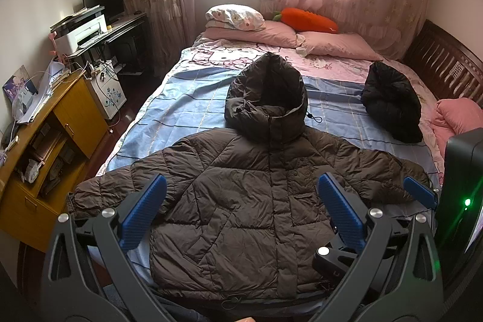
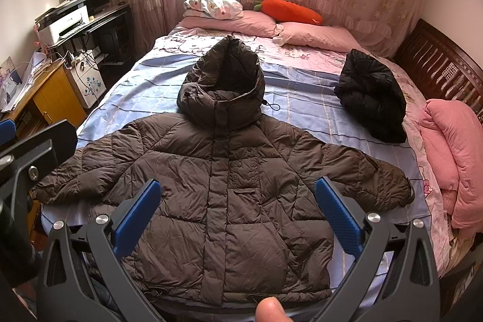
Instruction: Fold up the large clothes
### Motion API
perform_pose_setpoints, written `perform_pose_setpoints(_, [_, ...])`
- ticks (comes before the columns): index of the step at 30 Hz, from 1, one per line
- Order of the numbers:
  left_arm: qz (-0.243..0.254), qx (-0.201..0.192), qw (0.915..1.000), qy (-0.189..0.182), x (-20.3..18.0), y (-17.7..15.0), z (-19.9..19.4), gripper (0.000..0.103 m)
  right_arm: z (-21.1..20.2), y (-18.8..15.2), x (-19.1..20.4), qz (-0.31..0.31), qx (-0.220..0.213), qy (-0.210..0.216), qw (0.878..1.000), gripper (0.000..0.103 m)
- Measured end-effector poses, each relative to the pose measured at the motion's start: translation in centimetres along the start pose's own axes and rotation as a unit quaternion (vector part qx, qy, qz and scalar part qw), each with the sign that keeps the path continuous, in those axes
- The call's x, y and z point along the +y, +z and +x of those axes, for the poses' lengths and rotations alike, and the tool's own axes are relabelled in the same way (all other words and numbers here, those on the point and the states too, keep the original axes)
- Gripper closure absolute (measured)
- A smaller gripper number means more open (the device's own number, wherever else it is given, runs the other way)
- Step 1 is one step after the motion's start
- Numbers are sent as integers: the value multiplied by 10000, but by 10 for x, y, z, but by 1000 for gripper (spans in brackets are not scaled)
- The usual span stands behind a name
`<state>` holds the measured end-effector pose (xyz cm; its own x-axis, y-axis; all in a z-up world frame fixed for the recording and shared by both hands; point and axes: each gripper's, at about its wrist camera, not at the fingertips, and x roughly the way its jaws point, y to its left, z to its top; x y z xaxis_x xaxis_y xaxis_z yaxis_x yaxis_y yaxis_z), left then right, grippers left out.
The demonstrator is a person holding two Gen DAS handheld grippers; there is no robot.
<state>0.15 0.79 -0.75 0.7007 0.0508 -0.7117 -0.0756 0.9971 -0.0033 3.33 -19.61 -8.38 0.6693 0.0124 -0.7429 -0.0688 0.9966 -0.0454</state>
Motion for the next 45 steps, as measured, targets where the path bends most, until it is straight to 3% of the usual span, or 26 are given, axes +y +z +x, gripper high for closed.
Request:
perform_pose_setpoints(25, [12, 10, 10000, 6, 0, 0, 0, 2, 1, 0, 1, -3, 5, -11, 10000, 1])
perform_pose_setpoints(29, [50, -46, 9998, 184, 5, 2, 1, 2, 24, -1, -3, -246, 25, -505, 9984, 1])
perform_pose_setpoints(32, [-131, -256, 9991, 302, 17, 10, 6, 2, 73, -3, -39, -134, 424, -480, 9979, 1])
perform_pose_setpoints(33, [-178, -215, 9995, 167, 19, 13, 14, 2, 86, -3, -53, -39, 478, -467, 9978, 1])
perform_pose_setpoints(35, [-250, -23, 9987, -451, 17, 18, 38, 2, 121, -8, -106, 477, 736, -469, 9950, 1])
perform_pose_setpoints(37, [-285, 405, 9953, -837, 5, 17, 79, 2, 153, -17, -174, 1272, 1001, -557, 9852, 1])
perform_pose_setpoints(40, [236, 1234, 9877, -927, -39, 4, 158, 2, 194, -32, -263, 1867, 1404, -1241, 9644, 1])
perform_pose_setpoints(41, [383, 1339, 9857, -950, -51, -3, 177, 2, 205, -39, -289, 2113, 1569, -1352, 9552, 1])
perform_pose_setpoints(42, [579, 1375, 9846, -913, -63, -15, 199, 2, 214, -49, -316, 2477, 1758, -1346, 9432, 1])
perform_pose_setpoints(44, [1098, 1319, 9833, -613, -85, -39, 227, 2, 235, -75, -379, 3473, 2123, -1030, 9076, 1])
perform_pose_setpoints(45, [1491, 1356, 9786, -421, -97, -53, 240, 2, 242, -90, -405, 3867, 2226, -972, 8896, 1])
